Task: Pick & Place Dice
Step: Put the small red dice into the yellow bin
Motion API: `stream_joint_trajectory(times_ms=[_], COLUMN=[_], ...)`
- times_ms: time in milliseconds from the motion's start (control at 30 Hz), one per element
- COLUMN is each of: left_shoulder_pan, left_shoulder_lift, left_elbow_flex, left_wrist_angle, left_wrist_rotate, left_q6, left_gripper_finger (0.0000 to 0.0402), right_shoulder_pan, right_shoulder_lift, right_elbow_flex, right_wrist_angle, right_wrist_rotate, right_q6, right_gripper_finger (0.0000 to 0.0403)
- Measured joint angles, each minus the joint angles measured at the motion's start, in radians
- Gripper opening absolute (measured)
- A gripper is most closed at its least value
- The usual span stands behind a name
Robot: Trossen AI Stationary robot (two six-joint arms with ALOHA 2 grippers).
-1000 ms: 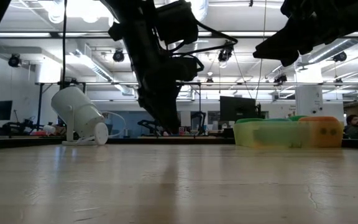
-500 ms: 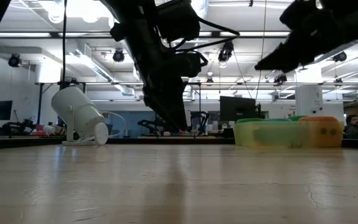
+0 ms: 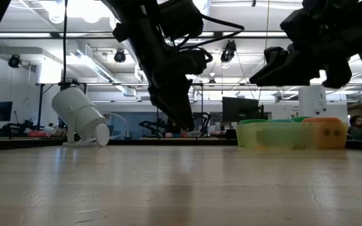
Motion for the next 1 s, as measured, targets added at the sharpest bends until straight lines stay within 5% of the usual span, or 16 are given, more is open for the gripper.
stream_joint_trajectory(times_ms=[700,1000], left_shoulder_pan=[0.0,0.0], left_shoulder_lift=[-0.001,-0.001], left_elbow_flex=[0.0,0.0], left_wrist_angle=[0.098,0.1], left_wrist_rotate=[0.0,0.0], left_q6=[0.001,0.004], left_gripper_finger=[0.0198,0.0192], right_shoulder_pan=[0.007,0.005], right_shoulder_lift=[0.345,0.514], right_elbow_flex=[0.045,0.149], right_wrist_angle=[0.367,0.369], right_wrist_rotate=[-0.097,-0.097], right_q6=[-0.219,-0.263], right_gripper_finger=[0.0124,0.0119])
